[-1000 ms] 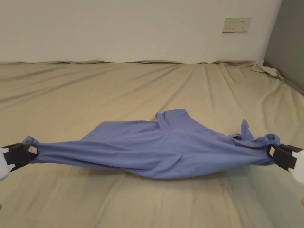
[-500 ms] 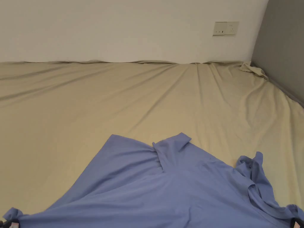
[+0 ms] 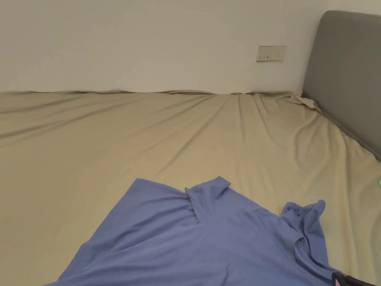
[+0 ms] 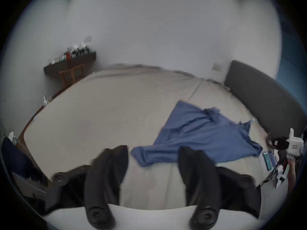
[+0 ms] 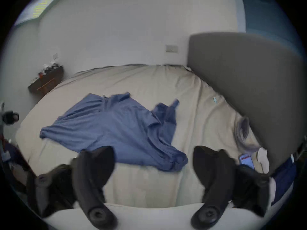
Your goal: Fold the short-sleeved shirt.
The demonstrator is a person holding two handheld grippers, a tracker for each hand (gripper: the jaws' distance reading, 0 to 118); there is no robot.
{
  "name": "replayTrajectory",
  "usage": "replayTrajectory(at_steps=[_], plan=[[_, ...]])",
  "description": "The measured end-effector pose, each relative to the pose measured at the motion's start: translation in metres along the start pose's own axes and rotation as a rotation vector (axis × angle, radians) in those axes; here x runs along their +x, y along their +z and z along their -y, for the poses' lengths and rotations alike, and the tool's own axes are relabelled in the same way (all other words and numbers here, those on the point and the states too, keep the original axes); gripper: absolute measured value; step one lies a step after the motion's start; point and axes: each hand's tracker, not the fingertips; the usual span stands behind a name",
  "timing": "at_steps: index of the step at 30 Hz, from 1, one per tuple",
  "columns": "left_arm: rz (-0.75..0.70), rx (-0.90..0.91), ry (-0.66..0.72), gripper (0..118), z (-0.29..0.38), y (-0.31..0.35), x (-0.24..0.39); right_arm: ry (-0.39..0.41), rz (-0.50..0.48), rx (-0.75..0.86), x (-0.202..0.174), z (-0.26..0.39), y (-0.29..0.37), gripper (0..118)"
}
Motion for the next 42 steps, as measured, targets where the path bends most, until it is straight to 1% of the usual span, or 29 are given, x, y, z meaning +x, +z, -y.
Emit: replayTrajectory(at_steps=[1, 2, 3, 4, 5, 6, 8, 13, 15, 16, 17, 18, 20, 21, 24, 27, 28, 29, 30, 31, 32, 33, 34, 36, 39, 42], plan=[[-0.011, 0.016, -0.011, 0, 0.001, 0.008, 0.008, -0.003, -0.006, 0.009, -0.008, -0.002, 0.007, 4], [-0.053, 0.055, 0.011, 0, 0.002, 0.012, 0.013, -0.014, -0.007, 0.021, -0.014, 0.0, 0.009, 3], [-0.026, 0.02, 0.029, 0, 0.004, 0.013, 0.014, -0.029, -0.004, 0.034, -0.02, 0.001, 0.012, 3], [0.019, -0.028, 0.048, 0, 0.006, 0.01, 0.013, -0.028, -0.018, 0.031, -0.023, 0.0, 0.014, 3], [0.004, -0.022, 0.049, 0, 0.01, 0.009, 0.015, -0.015, -0.045, 0.015, -0.027, -0.001, 0.013, 3], [-0.002, -0.024, 0.043, 0, 0.014, 0.006, 0.016, -0.011, -0.035, 0.016, -0.03, -0.001, 0.013, 3], [-0.006, -0.068, 0.025, 0, 0.018, -0.001, 0.015, 0.003, -0.045, 0.012, -0.032, 0.003, 0.013, 3], [0.007, -0.101, 0.065, 0, 0.026, -0.024, -0.002, 0.009, -0.06, 0.009, -0.037, 0.0, 0.009, 3], [0.028, -0.121, 0.143, 2, 0.029, -0.045, -0.016, 0.02, -0.07, 0.0, -0.039, -0.001, 0.003, 3], [0.05, -0.145, 0.18, 30, 0.029, -0.059, -0.025, 0.025, -0.077, -0.007, -0.042, 0.001, 0.001, 3], [0.057, -0.182, 0.207, 70, 0.03, -0.072, -0.029, 0.028, -0.085, -0.015, -0.044, 0.0, -0.003, 3], [0.051, -0.206, 0.215, 88, 0.034, -0.089, -0.035, 0.029, -0.092, -0.023, -0.045, 0.0, -0.007, 3], [0.014, -0.214, 0.217, 88, 0.042, -0.122, -0.045, 0.031, -0.1, -0.039, -0.046, 0.005, -0.019, 3], [-0.009, -0.258, 0.233, 88, 0.046, -0.139, -0.044, 0.033, -0.103, -0.048, -0.047, 0.005, -0.023, 3], [-0.017, -0.34, 0.269, 88, 0.06, -0.192, -0.057, 0.044, -0.109, -0.074, -0.054, 0.004, -0.036, 3], [-0.033, -0.437, 0.262, 88, 0.074, -0.231, -0.061, 0.059, -0.105, -0.097, -0.058, 0.002, -0.047, 3], [-0.026, -0.463, 0.255, 86, 0.078, -0.239, -0.062, 0.063, -0.103, -0.104, -0.059, 0.002, -0.051, 3], [-0.059, -0.424, 0.205, 77, 0.08, -0.233, -0.052, 0.066, -0.1, -0.109, -0.06, 0.001, -0.053, 3], [-0.088, -0.343, 0.126, 50, 0.076, -0.222, -0.045, 0.068, -0.099, -0.113, -0.06, 0.001, -0.056, 3], [-0.115, -0.346, 0.084, 3, 0.075, -0.221, -0.042, 0.07, -0.096, -0.117, -0.061, 0.0, -0.058, 3], [-0.096, -0.356, 0.092, 3, 0.077, -0.22, -0.042, 0.073, -0.094, -0.12, -0.061, 0.002, -0.061, 3], [-0.029, -0.358, 0.176, 3, 0.081, -0.216, -0.041, 0.077, -0.094, -0.122, -0.062, 0.002, -0.064, 3], [-0.025, -0.394, 0.175, 3, 0.081, -0.217, -0.04, 0.08, -0.094, -0.127, -0.062, 0.003, -0.067, 3], [-0.059, -0.366, 0.145, 3, 0.083, -0.214, -0.035, 0.086, -0.1, -0.139, -0.068, -0.002, -0.073, 3], [-0.039, -0.346, 0.201, 3, 0.076, -0.204, -0.039, 0.079, -0.116, -0.135, -0.068, -0.012, -0.081, 3], [-0.027, -0.312, 0.203, 3, 0.065, -0.191, -0.039, 0.078, -0.135, -0.102, -0.065, -0.042, -0.098, 3]])
